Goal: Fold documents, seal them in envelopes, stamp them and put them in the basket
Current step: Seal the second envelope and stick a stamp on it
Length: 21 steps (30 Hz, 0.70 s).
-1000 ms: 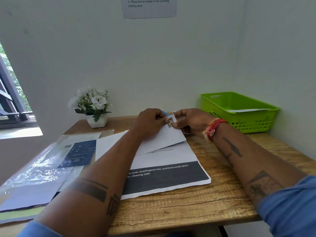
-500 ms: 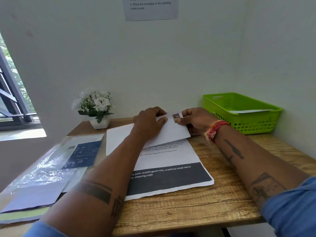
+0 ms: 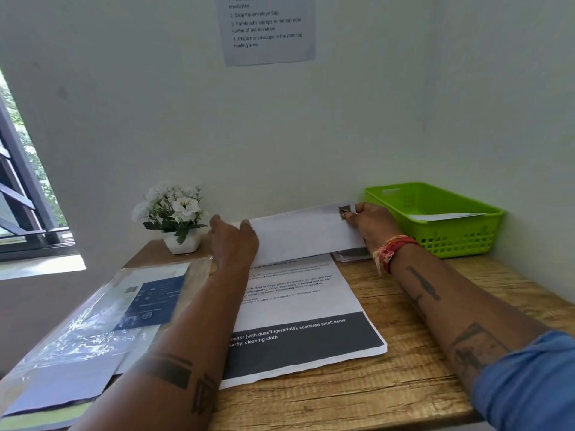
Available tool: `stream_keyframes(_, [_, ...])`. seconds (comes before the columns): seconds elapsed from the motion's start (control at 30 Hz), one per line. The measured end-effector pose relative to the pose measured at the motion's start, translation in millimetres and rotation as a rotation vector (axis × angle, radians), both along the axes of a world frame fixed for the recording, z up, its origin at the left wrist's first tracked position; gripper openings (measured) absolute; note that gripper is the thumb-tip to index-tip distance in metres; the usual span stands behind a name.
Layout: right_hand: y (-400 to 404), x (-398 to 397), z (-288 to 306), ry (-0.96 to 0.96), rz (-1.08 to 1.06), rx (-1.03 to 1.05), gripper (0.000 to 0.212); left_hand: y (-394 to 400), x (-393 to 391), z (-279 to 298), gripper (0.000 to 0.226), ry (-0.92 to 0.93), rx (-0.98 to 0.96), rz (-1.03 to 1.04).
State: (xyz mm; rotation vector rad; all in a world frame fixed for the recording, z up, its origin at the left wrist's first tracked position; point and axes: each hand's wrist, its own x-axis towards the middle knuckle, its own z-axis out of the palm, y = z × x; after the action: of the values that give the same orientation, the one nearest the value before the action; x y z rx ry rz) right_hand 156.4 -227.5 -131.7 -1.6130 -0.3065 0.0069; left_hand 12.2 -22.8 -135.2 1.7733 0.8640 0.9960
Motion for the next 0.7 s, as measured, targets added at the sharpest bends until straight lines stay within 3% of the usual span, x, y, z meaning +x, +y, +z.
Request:
stream_keyframes(0.07, [-2,4,0,-0.014,-0.039,-0.009,0.011,3,1,-3,0.054,-0.022,-0.151,-0.031])
stream_keyframes(0.13, [-4,6,0,-0.012,-0.065,-0.010,0.016,7,2,-7,0.025,-0.064,-0.218,-0.080])
stream_keyframes(0.3, [-7,8,-4,0.024,-0.048,0.034,0.016,9,-4,-4,0.027,-0.198,-0.391,-0.126])
stream_keyframes(0.43, [-7,3,-4,0.052,-0.020,0.151,0.010,9,-6,-3,0.043,-0.247,-0.452,-0.123])
stream_keyframes(0.57, [-9,-2,-3,0.084,-0.032,0.228,0.011,3,-2,0,0.023,-0.265,-0.536,-0.237])
stream_keyframes(0.7, [-10,-8,-3,0.176,0.094,0.308,0.013,8,-6,-1,0.027,-0.303,-0.532,-0.208])
